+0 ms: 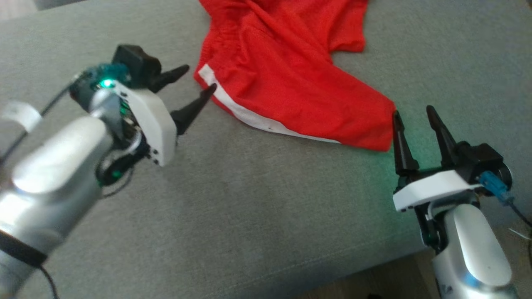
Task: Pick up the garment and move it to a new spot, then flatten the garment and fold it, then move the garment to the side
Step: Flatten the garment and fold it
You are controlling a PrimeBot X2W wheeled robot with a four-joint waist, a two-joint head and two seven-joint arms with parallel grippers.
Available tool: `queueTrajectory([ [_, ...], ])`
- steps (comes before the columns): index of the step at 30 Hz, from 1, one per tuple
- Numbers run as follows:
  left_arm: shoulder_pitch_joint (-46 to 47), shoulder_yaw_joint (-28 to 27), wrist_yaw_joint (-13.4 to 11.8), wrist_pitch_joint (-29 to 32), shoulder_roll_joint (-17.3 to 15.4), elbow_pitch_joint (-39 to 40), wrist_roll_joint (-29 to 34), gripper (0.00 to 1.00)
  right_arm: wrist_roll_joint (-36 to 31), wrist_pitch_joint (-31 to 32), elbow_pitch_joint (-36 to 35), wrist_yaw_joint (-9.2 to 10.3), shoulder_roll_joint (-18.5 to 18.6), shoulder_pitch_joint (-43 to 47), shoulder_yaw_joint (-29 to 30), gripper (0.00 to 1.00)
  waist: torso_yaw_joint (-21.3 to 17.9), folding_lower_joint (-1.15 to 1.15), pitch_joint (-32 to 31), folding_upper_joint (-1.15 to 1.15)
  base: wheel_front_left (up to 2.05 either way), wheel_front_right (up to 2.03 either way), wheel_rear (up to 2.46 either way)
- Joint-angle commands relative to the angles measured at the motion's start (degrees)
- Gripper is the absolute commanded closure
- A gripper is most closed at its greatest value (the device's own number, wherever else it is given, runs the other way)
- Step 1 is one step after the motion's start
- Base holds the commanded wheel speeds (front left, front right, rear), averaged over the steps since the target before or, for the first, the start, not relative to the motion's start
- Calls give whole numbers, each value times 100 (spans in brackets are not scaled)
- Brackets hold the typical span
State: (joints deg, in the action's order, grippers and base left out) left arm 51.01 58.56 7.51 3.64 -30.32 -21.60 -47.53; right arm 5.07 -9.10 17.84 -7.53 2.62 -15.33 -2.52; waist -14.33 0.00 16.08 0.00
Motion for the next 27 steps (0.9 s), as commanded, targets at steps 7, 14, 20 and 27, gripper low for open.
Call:
queueTrajectory([
  [7, 1253, 1037, -3, 161, -787, 106, -634, 0, 131, -201, 13, 4, 26, -385, -338, 0, -355, 0, 308, 0, 0, 0, 0],
  [14, 1648, 1449, -3, 161, -842, -314, -561, 0, 209, -290, 120, 4, 26, -512, -468, 0, -501, 0, 429, 0, 0, 0, 0],
  [20, 1704, 1476, -3, 234, -739, -706, -344, 0, 247, -328, 129, 4, 26, -581, -606, 0, -631, 0, 551, 0, 0, 0, 0],
  [27, 1688, 1478, -2, 358, -685, -788, -274, 0, 277, -344, 112, 4, 26, -610, -693, 0, -779, 0, 674, 0, 0, 0, 0],
])
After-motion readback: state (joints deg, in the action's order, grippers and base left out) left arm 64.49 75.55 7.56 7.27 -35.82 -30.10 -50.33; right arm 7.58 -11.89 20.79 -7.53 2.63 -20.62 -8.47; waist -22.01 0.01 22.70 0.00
